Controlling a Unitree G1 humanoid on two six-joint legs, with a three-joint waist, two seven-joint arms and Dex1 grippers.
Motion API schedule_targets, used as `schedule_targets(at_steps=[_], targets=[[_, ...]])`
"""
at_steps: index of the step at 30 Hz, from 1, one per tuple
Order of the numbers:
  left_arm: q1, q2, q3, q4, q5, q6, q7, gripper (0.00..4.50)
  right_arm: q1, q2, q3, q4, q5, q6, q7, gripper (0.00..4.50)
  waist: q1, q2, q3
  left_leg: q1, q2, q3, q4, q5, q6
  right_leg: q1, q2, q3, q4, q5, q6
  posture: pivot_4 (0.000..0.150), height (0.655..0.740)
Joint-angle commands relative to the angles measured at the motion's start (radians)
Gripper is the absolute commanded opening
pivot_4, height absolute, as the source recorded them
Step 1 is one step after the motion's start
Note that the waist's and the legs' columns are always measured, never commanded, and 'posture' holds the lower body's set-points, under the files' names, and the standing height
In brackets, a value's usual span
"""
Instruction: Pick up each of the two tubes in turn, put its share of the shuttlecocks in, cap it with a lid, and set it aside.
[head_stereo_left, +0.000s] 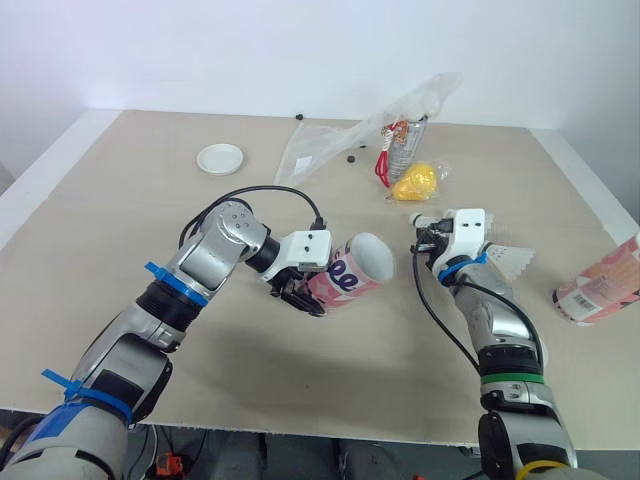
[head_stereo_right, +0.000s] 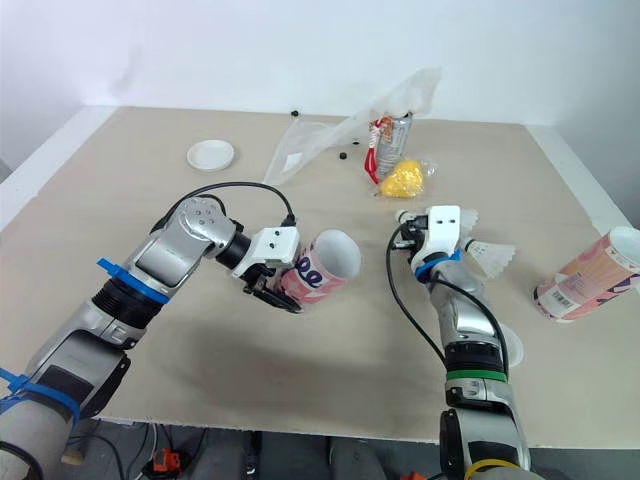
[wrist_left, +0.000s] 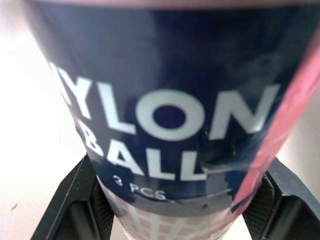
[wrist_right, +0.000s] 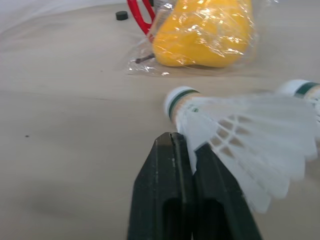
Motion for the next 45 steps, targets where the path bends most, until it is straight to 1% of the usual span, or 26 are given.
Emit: schedule_targets(at_steps=[1,6,9,12,15,18,21,25,28,34,36,38,39,40,43,44,45], targets=[[-0.016,-0.006,0.013,0.002,-0.009,-0.023,0.009,2.82,0.003,-0.004,0.008,-0.093,0.005,0.003,0.015,0.1,0.0,0.0,0.0,0.0,0.0,0.0,0.0,0.0,0.0,0.0,0.0,0.0,0.0,0.0,0.0,0.15,0.74],[-0.019,-0.013,0.011,0.019,-0.008,-0.034,0.012,2.82,0.042,-0.013,0.018,-0.186,0.01,0.03,0.028,0.1,0.0,0.0,0.0,0.0,0.0,0.0,0.0,0.0,0.0,0.0,0.0,0.0,0.0,0.0,0.0,0.15,0.74],[-0.018,-0.016,0.014,0.022,-0.014,-0.029,0.012,2.82,0.092,-0.046,0.029,-0.321,0.017,0.044,0.073,0.1,0.001,0.0,0.0,0.0,0.0,0.0,0.0,0.0,0.0,0.0,0.0,0.0,0.0,0.0,0.0,0.15,0.74],[-0.016,-0.015,0.016,0.024,-0.024,-0.017,0.008,2.82,0.156,-0.149,0.044,-0.505,0.018,0.032,0.188,0.1,0.002,0.001,0.0,-0.002,-0.001,0.0,0.0,0.0,0.0,0.0,-0.001,0.0,0.0,-0.001,0.001,0.15,0.74],[-0.016,-0.013,0.019,0.024,-0.045,0.017,-0.01,2.82,0.213,-0.334,0.007,-0.681,0.069,-0.018,0.393,0.1,0.003,0.002,0.001,-0.002,-0.002,0.0,0.0,0.0,0.0,-0.001,-0.001,0.0,0.0,-0.001,0.002,0.15,0.74],[-0.017,-0.009,0.018,0.03,-0.053,0.034,-0.02,2.82,0.223,-0.485,-0.044,-0.754,0.122,-0.084,0.561,0.1,0.002,0.003,0.001,-0.002,-0.001,0.0,0.0,0.0,0.0,0.0,-0.001,0.0,0.0,-0.001,0.002,0.15,0.74],[-0.023,-0.013,0.017,0.047,-0.052,0.032,-0.021,2.82,0.205,-0.601,-0.055,-0.772,0.146,-0.182,0.719,0.1,0.001,0.002,0.001,-0.001,-0.001,-0.001,0.001,0.0,0.0,0.0,-0.001,0.0,0.0,-0.001,0.001,0.15,0.74],[-0.035,-0.017,0.012,0.067,-0.048,0.02,-0.017,2.82,0.165,-0.665,-0.01,-0.781,0.149,-0.251,0.818,0.1,0.001,0.002,0.001,0.0,0.0,0.0,0.001,0.0,0.0,0.001,-0.001,0.0,0.0,-0.001,0.001,0.15,0.74],[-0.039,-0.02,0.013,0.07,-0.048,0.018,-0.014,2.82,0.136,-0.677,0.043,-0.763,0.108,-0.293,0.855,0.1,0.002,0.002,0.001,0.0,-0.001,0.0,0.001,0.0,0.0,0.001,-0.001,0.0,0.0,-0.001,0.0,0.15,0.74],[-0.037,-0.017,0.018,0.052,-0.052,0.028,-0.006,2.82,0.065,-0.657,0.137,-0.719,0.056,-0.347,0.887,0.1,0.002,0.002,0.001,0.0,-0.001,0.0,0.001,0.0,0.0,0.0,-0.001,0.0,0.0,-0.001,0.001,0.15,0.74],[-0.035,-0.015,0.018,0.049,-0.052,0.031,-0.005,2.82,0.05,-0.657,0.156,-0.707,0.048,-0.356,0.898,0.1,0.002,0.002,0.001,0.0,-0.001,0.0,0.001,0.0,0.0,0.0,-0.001,0.0,0.0,-0.001,0.0,0.15,0.74],[-0.031,-0.012,0.018,0.043,-0.052,0.033,-0.004,2.82,0.028,-0.652,0.162,-0.713,0.071,-0.331,0.902,0.1,0.002,0.002,0.001,-0.001,-0.001,0.0,0.001,0.0,0.0,0.0,-0.001,0.0,0.0,-0.001,0.001,0.15,0.74],[-0.03,-0.011,0.019,0.043,-0.052,0.034,-0.004,2.82,0.018,-0.65,0.164,-0.717,0.081,-0.322,0.904,0.72,0.002,0.002,0.001,-0.001,-0.001,0.0,0.001,0.0,0.0,0.0,-0.001,0.0,0.0,-0.001,0.001,0.15,0.74],[-0.029,-0.01,0.019,0.042,-0.052,0.035,-0.003,2.82,0.012,-0.649,0.163,-0.721,0.087,-0.316,0.907,1.01,0.002,0.002,0.001,-0.001,-0.001,0.0,0.001,0.0,0.0,0.0,-0.001,0.0,0.0,-0.001,0.001,0.15,0.74],[-0.03,-0.008,0.018,0.044,-0.052,0.036,-0.004,2.82,0.012,-0.659,0.142,-0.738,0.121,-0.286,0.917,2.5,0.002,0.002,0.001,-0.001,-0.001,0.0,0.001,0.0,0.0,0.0,-0.001,-0.001,0.0,-0.001,0.001,0.15,0.74],[-0.031,-0.007,0.018,0.047,-0.051,0.034,-0.005,2.82,0.014,-0.664,0.129,-0.744,0.138,-0.272,0.919,3.05,0.002,0.002,0.001,-0.001,-0.001,0.0,0.001,0.0,0.0,0.0,-0.001,0.0,0.0,-0.001,0.001,0.15,0.74],[-0.031,-0.006,0.017,0.05,-0.049,0.032,-0.006,2.82,0.021,-0.668,0.106,-0.752,0.164,-0.252,0.914,3.44,0.002,0.002,0.001,-0.001,-0.001,0.0,0.001,0.0,0.0,0.0,-0.001,0.0,0.0,-0.001,0.001,0.15,0.74]])
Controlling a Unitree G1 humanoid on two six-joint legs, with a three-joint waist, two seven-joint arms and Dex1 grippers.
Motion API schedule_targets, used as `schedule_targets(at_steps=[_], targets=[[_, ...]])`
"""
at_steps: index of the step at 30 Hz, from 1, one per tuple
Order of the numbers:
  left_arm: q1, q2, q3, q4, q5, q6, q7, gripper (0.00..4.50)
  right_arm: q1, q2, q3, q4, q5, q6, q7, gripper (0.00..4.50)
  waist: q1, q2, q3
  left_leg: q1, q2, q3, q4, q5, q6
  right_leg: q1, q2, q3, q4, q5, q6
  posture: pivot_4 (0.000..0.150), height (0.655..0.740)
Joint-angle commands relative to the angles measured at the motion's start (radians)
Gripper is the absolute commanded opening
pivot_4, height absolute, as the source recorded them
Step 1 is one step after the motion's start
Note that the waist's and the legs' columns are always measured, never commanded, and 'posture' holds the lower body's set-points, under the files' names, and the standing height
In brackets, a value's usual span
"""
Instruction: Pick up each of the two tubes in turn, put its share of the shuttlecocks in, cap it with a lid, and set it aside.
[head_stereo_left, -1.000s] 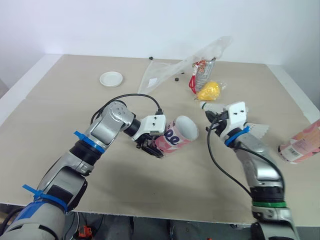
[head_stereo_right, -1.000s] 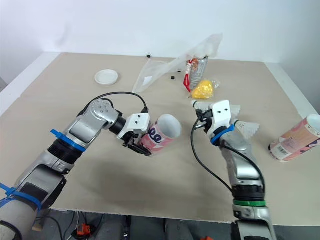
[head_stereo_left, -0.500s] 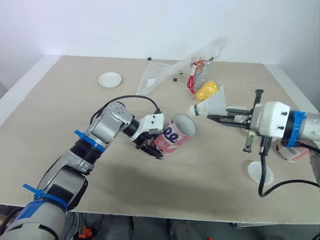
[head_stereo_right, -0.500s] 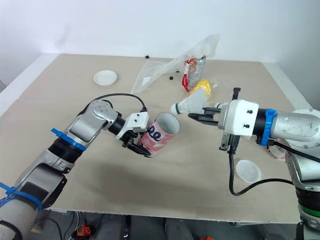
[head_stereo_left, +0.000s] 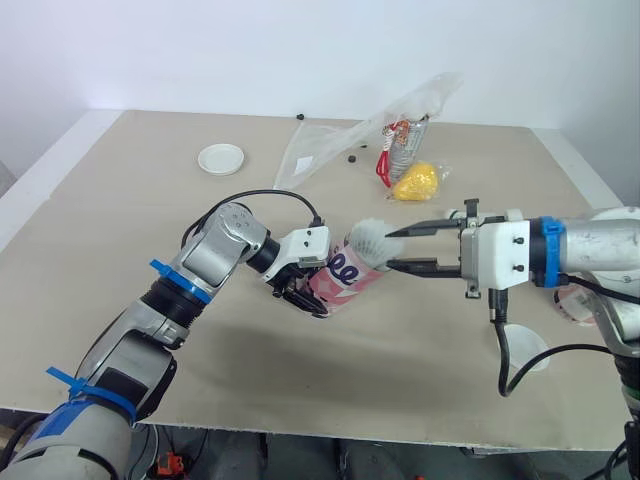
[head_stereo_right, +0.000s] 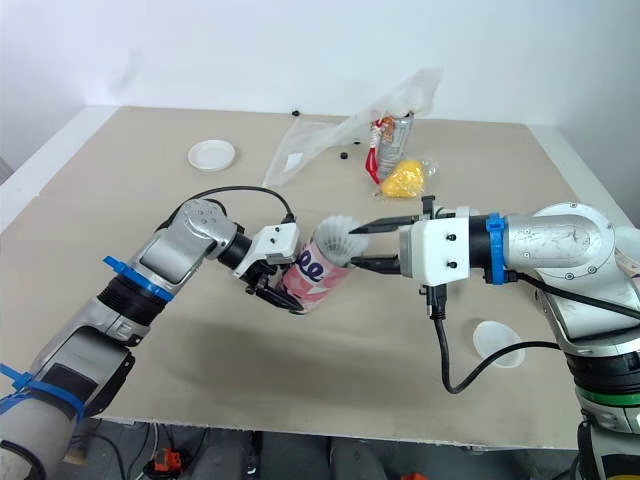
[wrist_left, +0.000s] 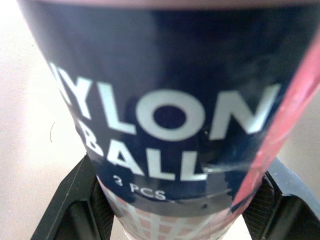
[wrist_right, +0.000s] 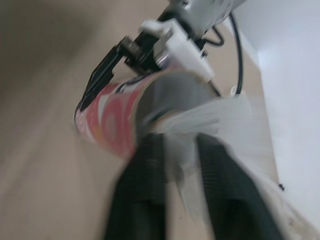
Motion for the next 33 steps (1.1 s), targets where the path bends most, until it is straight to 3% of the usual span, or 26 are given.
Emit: schedule_targets(at_steps=[1,3,8,12,15,22,33], targets=[[-0.017,0.012,0.012,-0.017,0.0,-0.003,0.0,2.82,0.002,-0.02,-0.104,-0.05,0.101,0.068,-0.013,3.97,0.0,0.0,0.0,0.0,0.0,0.0,0.0,0.0,0.0,0.0,0.0,0.0,0.0,0.0,0.0,0.15,0.74],[-0.018,0.012,0.01,-0.013,0.001,-0.006,-0.002,2.82,0.026,-0.012,-0.175,-0.063,0.178,0.161,-0.067,4.47,0.0,0.0,0.0,0.0,0.0,0.0,0.0,0.0,0.0,0.0,0.0,0.0,0.0,0.0,0.0,0.15,0.74],[-0.022,0.006,0.006,-0.008,0.002,-0.014,-0.002,2.82,0.217,0.047,-0.416,-0.031,0.265,0.429,-0.294,4.47,0.003,-0.002,-0.001,0.0,0.0,-0.001,0.0,0.0,0.0,0.0,0.0,0.0,0.0,0.0,0.0,0.15,0.74],[-0.019,0.002,0.006,-0.018,-0.007,-0.006,-0.006,2.82,0.378,0.242,-0.529,0.004,0.161,0.5,-0.631,4.47,0.006,-0.003,-0.001,-0.002,-0.001,-0.004,0.001,0.0,0.0,0.001,-0.001,-0.003,0.0,0.0,0.0,0.15,0.74],[-0.012,-0.002,0.003,-0.021,-0.006,-0.005,-0.003,2.82,0.431,0.313,-0.478,0.037,0.066,0.454,-0.718,4.47,0.001,0.001,-0.001,-0.001,0.0,-0.003,0.002,0.0,0.0,0.001,0.0,-0.003,0.001,0.001,0.0,0.15,0.74],[0.0,0.003,0.006,-0.04,-0.005,0.007,0.004,2.82,0.482,0.353,-0.474,0.145,0.06,0.435,-0.712,4.47,0.0,0.003,-0.002,0.0,0.0,-0.002,0.002,0.0,0.001,0.001,0.001,-0.002,0.001,0.001,-0.001,0.15,0.74],[0.017,0.014,0.007,-0.069,-0.008,0.028,0.014,2.82,0.431,0.342,-0.456,0.35,0.064,0.357,-0.651,4.47,0.0,0.003,-0.002,0.0,0.0,-0.002,0.002,0.0,0.001,0.001,0.001,-0.002,0.001,0.001,0.0,0.15,0.74]])
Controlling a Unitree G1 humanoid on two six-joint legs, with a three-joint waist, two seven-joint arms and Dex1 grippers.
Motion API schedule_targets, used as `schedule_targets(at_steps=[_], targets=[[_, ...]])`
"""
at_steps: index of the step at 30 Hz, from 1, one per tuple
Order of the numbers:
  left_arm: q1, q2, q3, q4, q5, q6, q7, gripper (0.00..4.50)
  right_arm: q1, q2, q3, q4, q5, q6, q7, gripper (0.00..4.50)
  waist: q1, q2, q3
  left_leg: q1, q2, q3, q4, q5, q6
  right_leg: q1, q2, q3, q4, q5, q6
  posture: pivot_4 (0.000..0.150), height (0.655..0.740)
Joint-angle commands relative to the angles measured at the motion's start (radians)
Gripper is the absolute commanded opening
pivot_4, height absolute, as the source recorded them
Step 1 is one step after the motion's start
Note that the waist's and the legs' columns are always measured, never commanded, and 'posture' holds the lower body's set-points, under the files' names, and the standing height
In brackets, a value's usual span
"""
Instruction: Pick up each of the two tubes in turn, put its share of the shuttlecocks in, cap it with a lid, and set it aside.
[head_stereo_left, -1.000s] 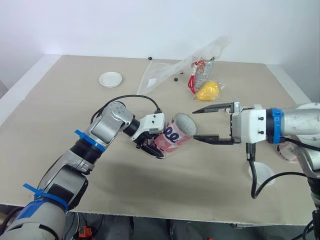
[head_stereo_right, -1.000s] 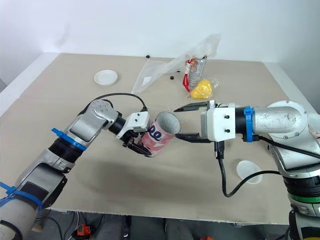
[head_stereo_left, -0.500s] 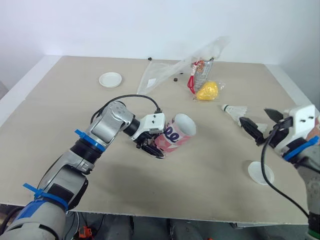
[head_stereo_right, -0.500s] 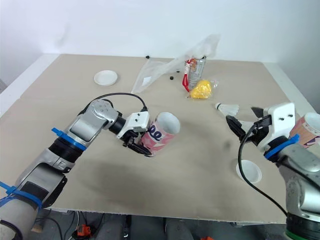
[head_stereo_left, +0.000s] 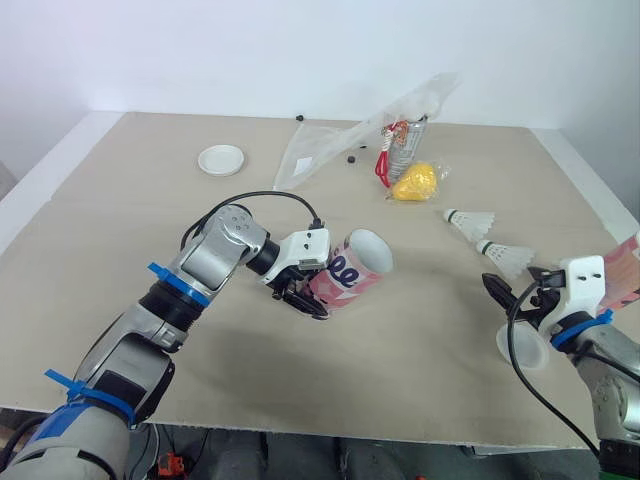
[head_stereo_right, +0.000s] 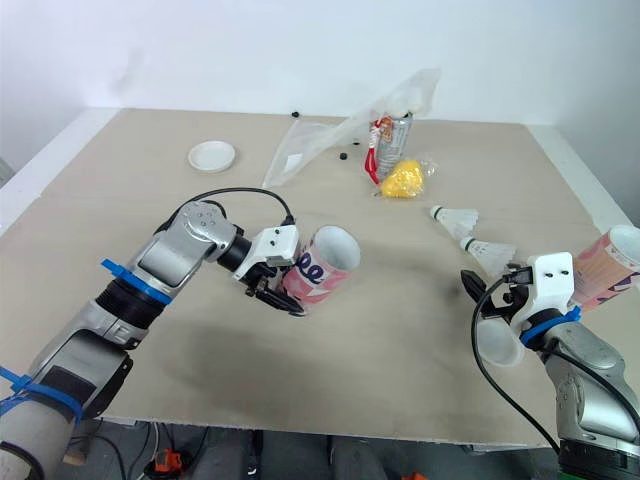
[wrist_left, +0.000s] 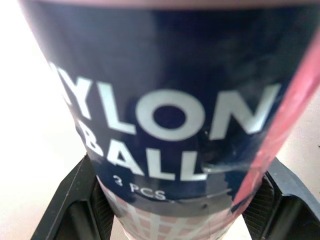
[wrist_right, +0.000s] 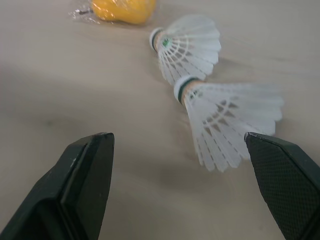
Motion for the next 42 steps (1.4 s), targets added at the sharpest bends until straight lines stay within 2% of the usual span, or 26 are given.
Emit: schedule_targets(at_steps=[1,7,22,23,24,26,27,31,32,39,42], targets=[[0.0,0.007,0.01,-0.031,-0.006,0.005,0.005,2.82,-0.03,-0.012,-0.012,0.032,0.012,-0.036,0.026,4.47,0.0,0.0,0.0,0.0,0.0,0.0,0.0,0.0,0.0,0.0,0.0,0.0,0.0,0.0,0.0,0.15,0.74],[0.002,0.011,0.008,-0.035,-0.007,0.006,0.007,2.82,-0.12,-0.021,-0.017,0.153,0.034,-0.038,0.05,4.47,0.0,0.0,0.0,0.0,0.0,0.001,0.0,0.0,0.0,0.0,0.0,0.001,0.0,0.0,0.0,0.15,0.74],[0.006,0.014,0.008,-0.043,-0.011,0.009,0.015,2.82,-0.253,-0.036,-0.01,0.261,0.09,0.062,0.061,4.47,0.0,0.0,0.0,0.0,0.0,0.001,0.0,0.0,0.0,0.0,0.0,0.001,0.0,0.0,0.001,0.15,0.74],[0.008,0.015,0.008,-0.046,-0.012,0.01,0.015,2.82,-0.258,-0.036,-0.009,0.269,0.089,0.064,0.06,3.97,0.0,0.0,0.0,0.0,0.0,0.001,0.0,0.0,0.0,0.0,0.0,0.001,0.0,0.0,0.001,0.15,0.74],[0.01,0.015,0.008,-0.048,-0.012,0.011,0.016,2.82,-0.266,-0.035,-0.008,0.285,0.087,0.065,0.057,3.68,0.0,0.0,0.0,0.0,0.0,0.001,0.0,0.0,0.0,0.0,0.0,0.001,0.0,0.0,0.001,0.15,0.74],[0.012,0.016,0.008,-0.051,-0.013,0.013,0.017,2.82,-0.277,-0.038,-0.001,0.312,0.077,0.058,0.061,2.67,0.0,0.0,0.0,0.0,0.0,0.001,0.0,0.0,0.0,0.0,0.0,0.001,0.0,0.0,0.001,0.15,0.74],[0.013,0.016,0.008,-0.051,-0.013,0.013,0.017,2.82,-0.281,-0.04,0.003,0.324,0.072,0.052,0.066,2.36,0.0,0.0,0.0,0.0,0.0,0.001,0.0,0.0,0.0,0.0,0.0,0.001,0.0,0.0,0.001,0.15,0.74],[0.013,0.016,0.007,-0.047,-0.011,0.011,0.02,2.82,-0.296,-0.044,0.009,0.353,0.064,0.043,0.074,0.3,0.0,0.0,0.0,0.0,0.0,0.001,0.0,0.0,0.0,0.0,0.0,0.001,0.0,0.0,0.001,0.15,0.74],[0.012,0.015,0.007,-0.045,-0.01,0.009,0.021,2.82,-0.299,-0.045,0.01,0.357,0.063,0.044,0.076,0.04,0.0,0.0,0.0,0.0,0.0,0.001,0.0,0.0,0.0,0.0,0.0,0.001,0.0,0.0,0.001,0.15,0.74],[0.01,0.011,0.008,-0.036,-0.01,0.005,0.024,2.82,-0.284,-0.053,0.001,0.342,0.065,0.042,0.094,0.04,0.0,0.0,0.0,0.0,0.0,0.001,0.0,0.0,0.0,0.0,0.0,0.001,0.0,0.0,0.001,0.15,0.74],[0.005,0.005,0.007,-0.024,-0.01,0.0,0.024,2.82,-0.247,-0.066,-0.012,0.254,0.079,0.048,0.109,0.04,0.0,0.0,0.0,0.0,0.0,0.001,0.0,0.0,0.0,0.0,0.0,0.001,0.0,0.0,0.001,0.15,0.74]])
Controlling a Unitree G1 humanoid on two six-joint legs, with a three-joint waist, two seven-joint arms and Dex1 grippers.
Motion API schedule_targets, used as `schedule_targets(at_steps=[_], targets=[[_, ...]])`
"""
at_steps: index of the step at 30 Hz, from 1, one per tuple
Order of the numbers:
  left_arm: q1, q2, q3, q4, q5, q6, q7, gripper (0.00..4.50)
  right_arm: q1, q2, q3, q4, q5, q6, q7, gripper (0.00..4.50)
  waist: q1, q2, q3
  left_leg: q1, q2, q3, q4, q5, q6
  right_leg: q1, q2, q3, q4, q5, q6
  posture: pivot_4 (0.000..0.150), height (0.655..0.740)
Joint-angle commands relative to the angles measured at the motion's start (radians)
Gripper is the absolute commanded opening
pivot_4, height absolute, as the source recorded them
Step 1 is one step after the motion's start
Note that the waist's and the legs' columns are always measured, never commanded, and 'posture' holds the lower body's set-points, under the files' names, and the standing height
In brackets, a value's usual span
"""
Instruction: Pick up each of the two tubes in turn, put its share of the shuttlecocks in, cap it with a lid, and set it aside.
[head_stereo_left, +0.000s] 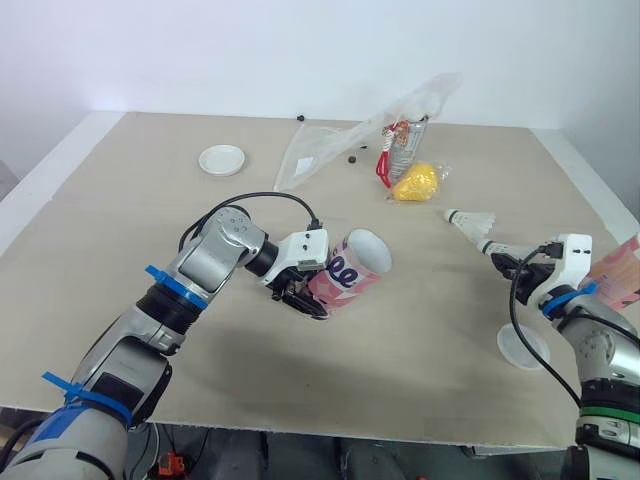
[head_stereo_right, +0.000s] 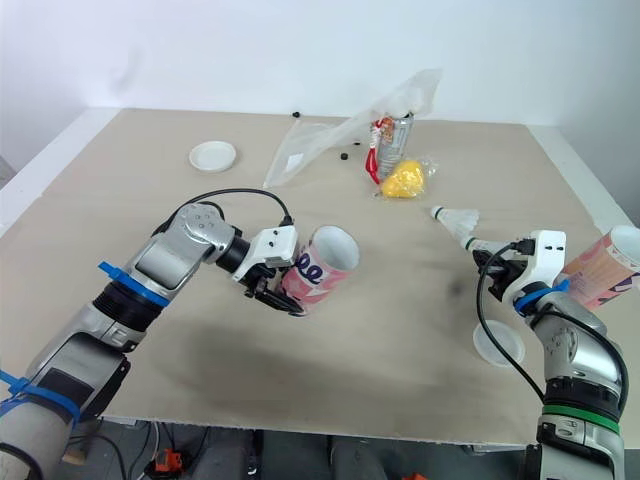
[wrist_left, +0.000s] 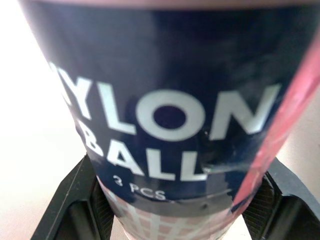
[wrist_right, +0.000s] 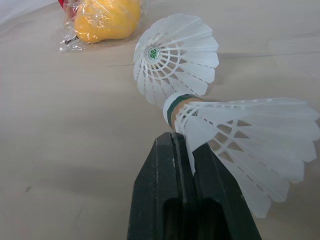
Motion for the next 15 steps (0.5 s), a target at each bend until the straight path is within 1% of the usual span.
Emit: schedule_targets(at_steps=[1,6,9,10,12,13,15], targets=[[-0.01,-0.006,0.007,0.004,-0.002,-0.014,0.005,2.82,0.056,-0.047,-0.04,-0.168,0.031,-0.006,0.029,0.04,0.0,0.0,0.0,0.0,0.0,0.0,0.0,0.0,0.0,0.0,0.0,0.0,0.0,0.0,0.0,0.15,0.74],[-0.011,-0.014,0.008,0.021,-0.006,-0.024,0.0,2.82,0.168,-0.1,-0.054,-0.442,0.038,-0.026,0.074,0.04,0.0,0.002,-0.001,0.0,0.0,0.0,0.0,0.0,0.0,0.0,0.0,0.0,0.0,-0.001,0.001,0.15,0.74],[-0.012,-0.021,0.006,0.045,-0.004,-0.036,-0.003,2.82,0.187,-0.18,-0.052,-0.653,0.049,-0.064,0.145,0.04,0.0,0.002,-0.001,0.0,0.0,0.0,0.0,0.0,0.0,0.0,0.0,0.0,0.0,-0.001,0.001,0.15,0.74],[-0.014,-0.023,0.005,0.052,-0.003,-0.04,-0.004,2.82,0.18,-0.208,-0.043,-0.698,0.05,-0.082,0.176,0.04,0.0,0.004,-0.001,0.0,-0.001,0.0,0.0,0.0,0.0,0.0,0.0,0.0,0.0,0.0,0.001,0.15,0.74],[-0.019,-0.028,0.006,0.063,-0.002,-0.044,-0.005,2.82,0.147,-0.275,-0.012,-0.763,0.054,-0.115,0.252,0.04,0.0,0.002,-0.001,0.001,-0.001,0.001,0.0,0.0,0.0,0.001,-0.001,0.001,0.0,0.0,0.001,0.15,0.74],[-0.022,-0.031,0.007,0.067,-0.002,-0.045,-0.007,2.82,0.123,-0.312,0.012,-0.79,0.048,-0.143,0.295,0.04,0.0,0.003,-0.001,0.002,0.0,0.0,0.001,0.0,0.0,0.002,0.0,0.0,0.0,-0.001,-0.001,0.15,0.74],[-0.031,-0.037,0.01,0.075,-0.003,-0.045,-0.01,2.82,0.025,-0.39,0.103,-0.835,0.024,-0.212,0.395,0.04,0.002,0.001,-0.001,0.002,0.0,0.0,0.001,0.0,0.0,0.003,-0.001,0.0,-0.001,-0.003,-0.003,0.15,0.74]])
